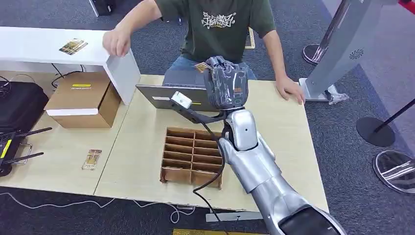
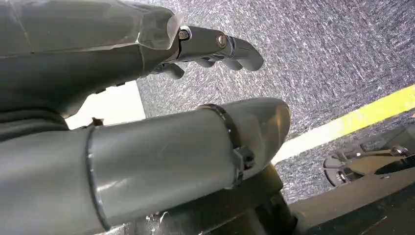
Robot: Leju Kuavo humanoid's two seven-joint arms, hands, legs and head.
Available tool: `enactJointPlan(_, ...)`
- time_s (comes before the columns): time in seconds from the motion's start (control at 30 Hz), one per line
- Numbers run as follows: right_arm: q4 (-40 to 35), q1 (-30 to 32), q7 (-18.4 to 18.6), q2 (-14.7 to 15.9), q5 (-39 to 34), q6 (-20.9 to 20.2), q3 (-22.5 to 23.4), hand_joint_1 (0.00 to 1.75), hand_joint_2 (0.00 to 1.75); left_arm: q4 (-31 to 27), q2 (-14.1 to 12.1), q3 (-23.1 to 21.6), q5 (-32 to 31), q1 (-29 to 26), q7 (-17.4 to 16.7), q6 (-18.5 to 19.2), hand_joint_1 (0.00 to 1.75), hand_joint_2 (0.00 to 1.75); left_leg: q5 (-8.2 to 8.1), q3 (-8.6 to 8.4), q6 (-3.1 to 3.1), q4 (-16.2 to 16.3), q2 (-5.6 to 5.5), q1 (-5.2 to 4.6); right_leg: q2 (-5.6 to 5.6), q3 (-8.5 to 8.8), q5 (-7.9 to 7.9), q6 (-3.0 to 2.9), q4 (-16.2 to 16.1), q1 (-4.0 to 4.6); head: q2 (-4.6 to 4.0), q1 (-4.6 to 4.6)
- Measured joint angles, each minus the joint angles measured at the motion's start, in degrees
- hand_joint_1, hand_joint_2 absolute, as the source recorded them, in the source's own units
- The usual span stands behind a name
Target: Pass the card to the sensor for recognition and then transmit it.
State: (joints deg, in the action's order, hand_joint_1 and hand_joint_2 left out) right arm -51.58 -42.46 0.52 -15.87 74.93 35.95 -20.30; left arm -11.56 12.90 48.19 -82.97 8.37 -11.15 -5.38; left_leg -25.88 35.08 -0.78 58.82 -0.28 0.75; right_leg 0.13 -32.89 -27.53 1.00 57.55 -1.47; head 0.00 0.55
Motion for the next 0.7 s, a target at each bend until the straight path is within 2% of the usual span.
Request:
enactJointPlan(0.27,0.0,0.0,-0.1,0.2,-1.9,-0.5,0.0,1.75,1.75,0.0,-0.1,0.0,0.3,0.0,0.0,0.0,0.00,0.00,0.00,0.00,0.00,0.0,0.00,0.00,0.00,0.00,0.00,0.00,0.0,0.00,0.00,0.00)
enactJointPlan(0.33,-0.2,0.0,-1.4,0.2,-8.1,-3.2,0.4,1.75,1.75,0.0,-0.2,0.0,0.6,0.0,0.0,-0.1,0.00,0.00,0.00,0.00,0.00,0.0,0.00,0.00,0.00,0.00,0.00,0.00,0.0,0.00,0.00,0.00)
enactJointPlan(0.4,-0.8,0.3,-3.0,0.0,-18.1,-7.6,1.8,1.75,1.75,0.0,-0.2,0.0,0.7,-0.1,-0.1,-0.2,0.00,0.00,0.00,0.01,0.00,0.0,-0.01,0.00,-0.01,0.00,0.00,0.00,0.0,0.00,0.00,-0.02)
enactJointPlan(0.5,-2.4,0.7,-3.3,-0.3,-30.6,-12.5,4.2,1.75,1.75,0.0,-0.2,0.0,0.8,-0.2,-0.6,-0.4,0.00,0.00,0.00,0.02,0.00,0.0,-0.01,-0.01,-0.01,0.00,0.00,0.00,0.0,0.00,0.00,-0.02)
enactJointPlan(0.6,-3.8,0.8,-3.1,-0.3,-35.2,-14.0,5.3,1.75,1.75,0.0,-0.2,0.0,0.8,-0.3,-0.7,-0.5,0.00,0.00,0.00,0.02,0.00,0.0,0.00,-0.01,0.02,-0.02,0.00,0.00,0.0,0.00,0.00,0.00)
enactJointPlan(0.7,-4.9,0.8,-2.9,-0.2,-36.8,-14.1,5.7,1.75,1.75,0.0,-0.2,0.0,0.8,-0.3,-0.7,-0.6,0.00,0.00,0.00,0.02,0.00,0.0,0.00,-0.01,0.01,-0.03,0.00,0.00,0.0,0.00,0.00,0.00)
